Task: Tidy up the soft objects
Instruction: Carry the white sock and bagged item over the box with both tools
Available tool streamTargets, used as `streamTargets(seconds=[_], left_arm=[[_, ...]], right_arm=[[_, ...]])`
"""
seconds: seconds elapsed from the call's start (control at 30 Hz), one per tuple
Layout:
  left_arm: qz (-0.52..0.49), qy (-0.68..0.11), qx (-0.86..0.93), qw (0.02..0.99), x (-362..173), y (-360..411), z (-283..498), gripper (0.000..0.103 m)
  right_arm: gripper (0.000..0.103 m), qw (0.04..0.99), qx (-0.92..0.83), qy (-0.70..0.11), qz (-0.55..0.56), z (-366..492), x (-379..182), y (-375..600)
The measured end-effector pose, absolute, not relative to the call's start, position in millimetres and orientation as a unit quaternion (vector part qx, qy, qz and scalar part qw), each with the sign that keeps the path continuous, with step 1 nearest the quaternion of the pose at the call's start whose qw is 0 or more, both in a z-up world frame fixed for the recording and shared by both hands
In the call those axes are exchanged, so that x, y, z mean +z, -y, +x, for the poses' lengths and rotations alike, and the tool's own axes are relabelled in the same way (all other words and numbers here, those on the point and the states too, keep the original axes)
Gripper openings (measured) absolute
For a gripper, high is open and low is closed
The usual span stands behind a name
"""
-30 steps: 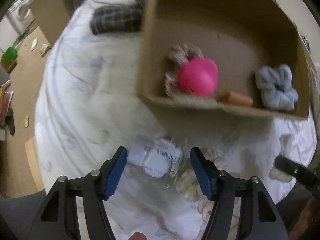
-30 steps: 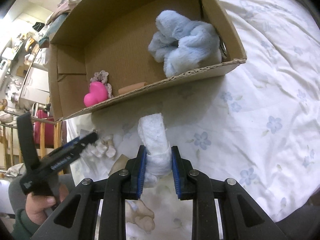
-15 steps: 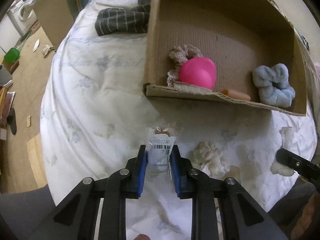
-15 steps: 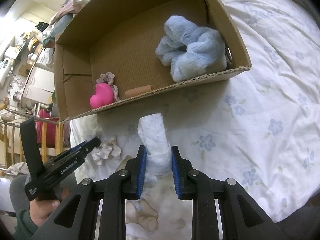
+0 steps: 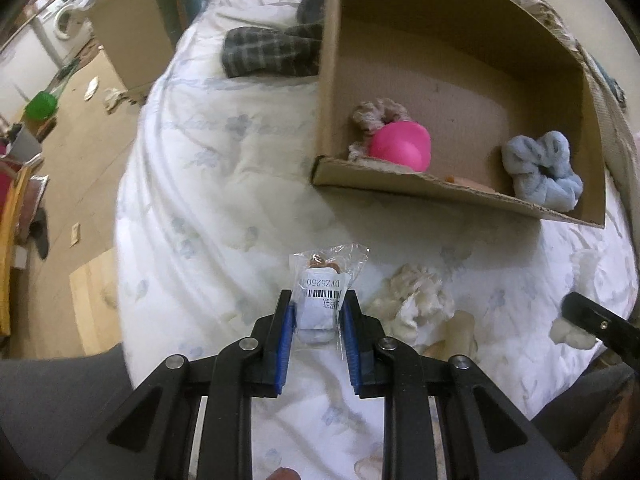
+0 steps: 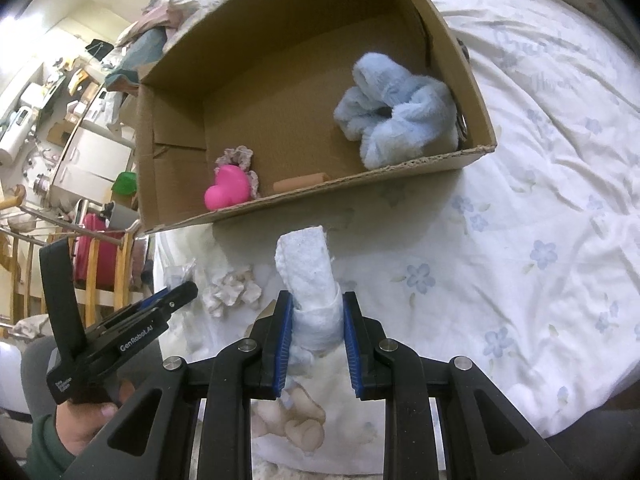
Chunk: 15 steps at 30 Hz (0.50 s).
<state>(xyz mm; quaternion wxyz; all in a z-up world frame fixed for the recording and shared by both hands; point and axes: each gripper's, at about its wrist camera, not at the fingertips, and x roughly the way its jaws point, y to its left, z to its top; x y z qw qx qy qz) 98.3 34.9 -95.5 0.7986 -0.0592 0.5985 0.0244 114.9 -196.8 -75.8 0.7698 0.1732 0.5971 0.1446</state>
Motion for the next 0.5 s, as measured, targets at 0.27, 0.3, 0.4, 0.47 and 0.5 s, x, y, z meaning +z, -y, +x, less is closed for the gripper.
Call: streamTargets(seconds=[0.27,0.3,0.4,0.47,0.5], left_arm=[[-0.056,-0.574,0.040,0.816,-64.3,-28.5,76.5,0.021],[-0.056,-0.571,0.039,0.818,-58.9,-25.9,74.5,0.021],[-0.062,-0.561,0.037,0.824,-42.0,-25.2,71.2,0.021],[-0.067,-0.557,0.033,0.827,-32.5,-24.5,71.1,0.021],[-0.067,-0.554,0.030,0.829,-26.2,-23.3,70.9,0.021]], right_arm=[[0.026,0.787,0.149,-0.570,0.182,103.5,-51.6,209.5],[0.026,0.790,0.149,-0.566,0.182,102.5,-47.9,211.5],[0.026,0.799,0.149,-0.553,0.181,100.6,-34.4,216.3],[0.026,0.805,0.152,-0.545,0.181,100.8,-24.1,218.8],[0.026,0.807,0.154,-0.541,0.180,101.9,-19.2,218.8]])
